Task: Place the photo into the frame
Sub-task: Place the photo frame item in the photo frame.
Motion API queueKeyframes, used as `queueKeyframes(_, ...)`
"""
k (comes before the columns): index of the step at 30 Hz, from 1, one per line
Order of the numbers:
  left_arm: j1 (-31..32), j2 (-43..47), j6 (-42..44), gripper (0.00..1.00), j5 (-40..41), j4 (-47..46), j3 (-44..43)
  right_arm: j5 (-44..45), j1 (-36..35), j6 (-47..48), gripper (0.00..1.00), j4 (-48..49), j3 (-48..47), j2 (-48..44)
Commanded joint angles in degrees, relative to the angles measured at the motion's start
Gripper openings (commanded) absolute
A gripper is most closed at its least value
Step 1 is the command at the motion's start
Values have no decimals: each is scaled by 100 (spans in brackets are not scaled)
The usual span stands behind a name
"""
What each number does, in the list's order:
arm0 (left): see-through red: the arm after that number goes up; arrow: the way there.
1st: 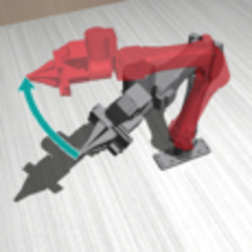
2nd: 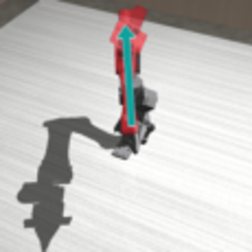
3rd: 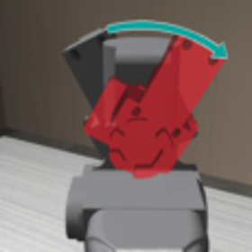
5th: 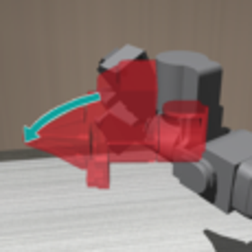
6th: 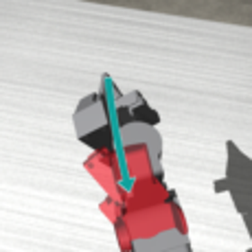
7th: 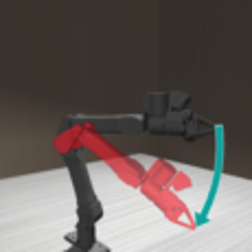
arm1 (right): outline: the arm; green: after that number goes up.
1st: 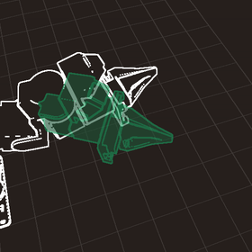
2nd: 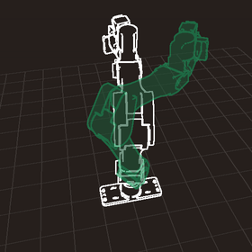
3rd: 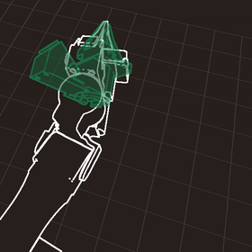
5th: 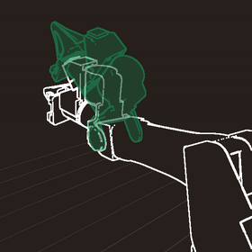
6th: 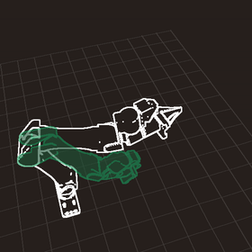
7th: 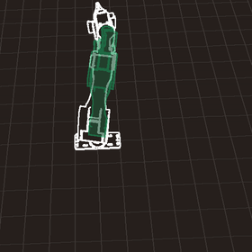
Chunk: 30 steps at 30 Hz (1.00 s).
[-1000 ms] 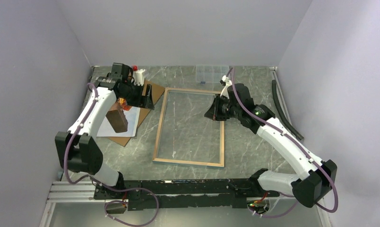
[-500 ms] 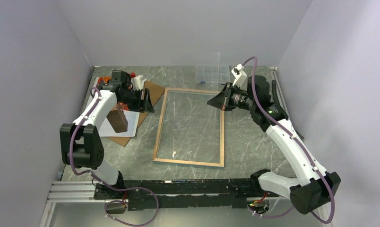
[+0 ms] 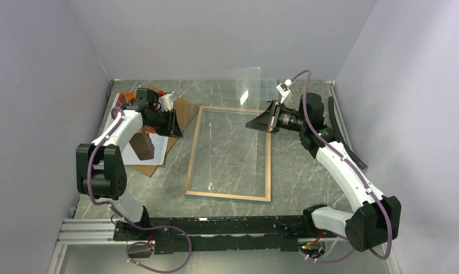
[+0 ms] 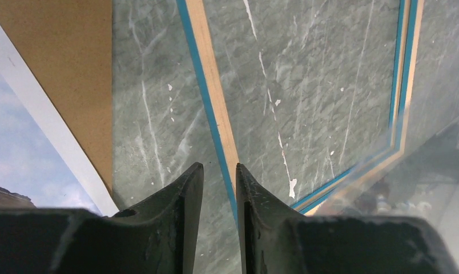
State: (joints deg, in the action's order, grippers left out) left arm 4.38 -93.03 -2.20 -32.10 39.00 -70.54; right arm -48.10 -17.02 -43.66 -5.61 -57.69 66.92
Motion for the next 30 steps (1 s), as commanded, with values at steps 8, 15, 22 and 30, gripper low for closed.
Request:
queueKeyframes(8, -86, -105, 149, 23, -62, -222, 212, -374, 485, -406, 0, 1196, 1018, 32)
queueKeyframes(15, -33, -302, 149, 20, -101, -348, 400, -621, 803, -478, 0, 1391, 1340, 354)
queueKeyframes(22, 326, -526, 89, 17, -43, -581, 601, -787, 941, -699, 0, 1701, 1463, 513)
queueKeyframes(30, 431, -704, 72, 11, -104, -610, 695, -797, 998, -1022, 0, 2054, 1609, 531)
